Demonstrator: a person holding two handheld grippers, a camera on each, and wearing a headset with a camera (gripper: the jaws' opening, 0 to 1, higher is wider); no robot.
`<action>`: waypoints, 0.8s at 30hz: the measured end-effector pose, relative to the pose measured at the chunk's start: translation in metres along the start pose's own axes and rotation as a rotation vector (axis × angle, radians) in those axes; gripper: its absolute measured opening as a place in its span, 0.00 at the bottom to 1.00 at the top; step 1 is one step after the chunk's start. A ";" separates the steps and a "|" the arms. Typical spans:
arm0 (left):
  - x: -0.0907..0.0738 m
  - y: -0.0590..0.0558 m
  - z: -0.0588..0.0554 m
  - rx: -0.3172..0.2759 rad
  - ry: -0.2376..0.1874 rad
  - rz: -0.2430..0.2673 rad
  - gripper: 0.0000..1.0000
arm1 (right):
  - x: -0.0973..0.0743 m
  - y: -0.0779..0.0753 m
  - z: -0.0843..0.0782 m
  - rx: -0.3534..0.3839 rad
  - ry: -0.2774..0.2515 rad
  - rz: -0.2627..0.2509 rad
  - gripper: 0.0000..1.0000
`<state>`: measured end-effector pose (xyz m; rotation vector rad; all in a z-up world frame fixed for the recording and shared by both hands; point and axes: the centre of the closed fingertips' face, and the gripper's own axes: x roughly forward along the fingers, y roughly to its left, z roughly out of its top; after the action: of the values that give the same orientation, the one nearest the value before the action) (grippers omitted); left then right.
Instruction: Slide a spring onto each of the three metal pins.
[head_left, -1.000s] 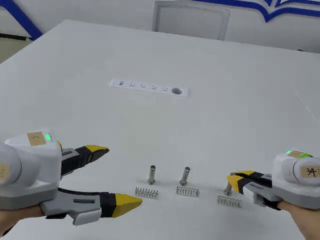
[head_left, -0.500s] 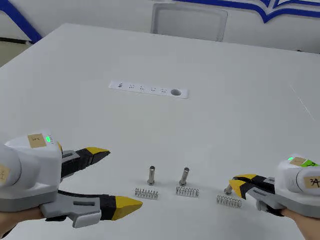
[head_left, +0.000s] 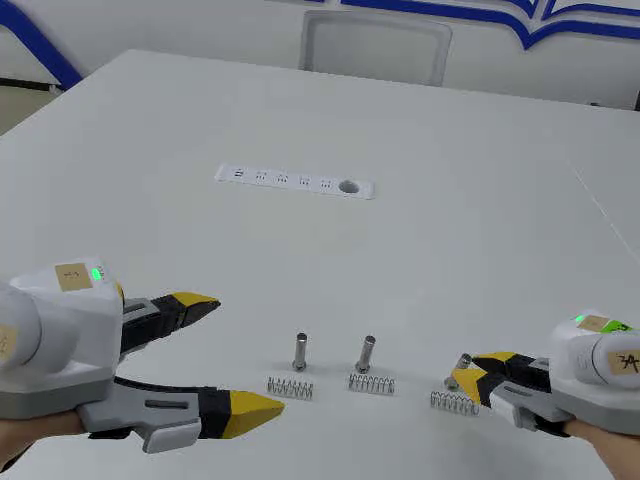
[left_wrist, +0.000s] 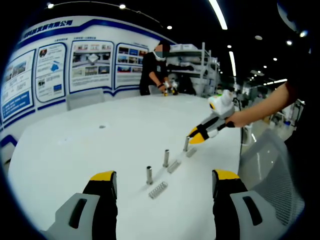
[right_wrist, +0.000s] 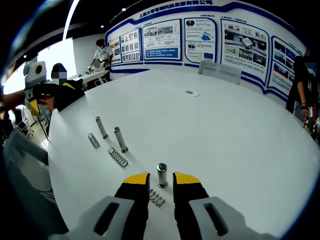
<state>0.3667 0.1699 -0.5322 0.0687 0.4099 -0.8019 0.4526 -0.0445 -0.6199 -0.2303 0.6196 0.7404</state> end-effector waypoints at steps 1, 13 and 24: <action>0.000 0.000 0.000 0.000 0.001 0.001 0.80 | -0.001 0.000 -0.003 -0.005 0.009 0.004 0.20; 0.005 -0.006 -0.008 -0.024 0.016 -0.019 0.80 | 0.002 0.006 -0.040 -0.187 0.175 0.137 0.22; 0.004 -0.004 -0.015 -0.027 0.041 -0.011 0.80 | 0.013 0.014 -0.047 -0.275 0.249 0.266 0.22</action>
<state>0.3619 0.1674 -0.5470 0.0577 0.4598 -0.8067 0.4302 -0.0460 -0.6649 -0.5060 0.7935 1.0651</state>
